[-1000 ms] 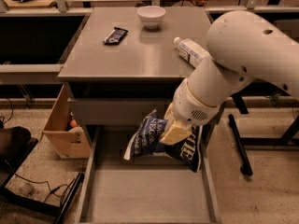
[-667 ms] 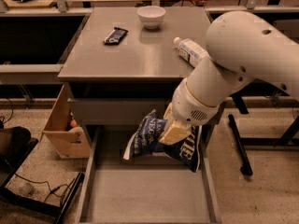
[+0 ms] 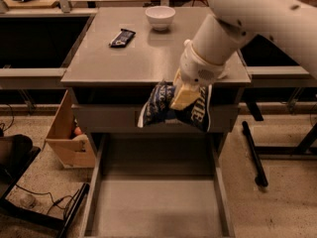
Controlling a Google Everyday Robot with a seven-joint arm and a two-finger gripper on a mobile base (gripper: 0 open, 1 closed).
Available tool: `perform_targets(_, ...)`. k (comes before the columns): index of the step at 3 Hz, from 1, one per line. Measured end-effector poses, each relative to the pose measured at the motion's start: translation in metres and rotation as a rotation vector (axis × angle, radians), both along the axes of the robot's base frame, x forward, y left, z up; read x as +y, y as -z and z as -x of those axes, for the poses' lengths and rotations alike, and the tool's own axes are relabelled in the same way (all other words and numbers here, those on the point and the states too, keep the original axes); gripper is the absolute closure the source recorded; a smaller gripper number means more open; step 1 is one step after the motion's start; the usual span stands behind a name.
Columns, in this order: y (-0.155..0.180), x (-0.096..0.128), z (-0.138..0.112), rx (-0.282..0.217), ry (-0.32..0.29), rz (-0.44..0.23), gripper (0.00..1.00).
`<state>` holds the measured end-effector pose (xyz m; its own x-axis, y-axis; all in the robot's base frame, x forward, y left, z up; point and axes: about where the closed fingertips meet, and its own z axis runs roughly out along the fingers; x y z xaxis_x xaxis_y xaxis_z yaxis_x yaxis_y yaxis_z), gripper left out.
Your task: Pick blue chip bag from middle drawer and place on counter
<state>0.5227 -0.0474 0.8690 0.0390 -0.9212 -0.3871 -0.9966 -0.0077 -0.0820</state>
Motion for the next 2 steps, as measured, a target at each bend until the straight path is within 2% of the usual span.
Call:
perform_targets(1,-0.020,0.007,-0.051,-0.011,-0.029,0.042,1.00)
perform_targets(2,-0.037,0.024,-0.100,-0.035,-0.049,0.044,1.00)
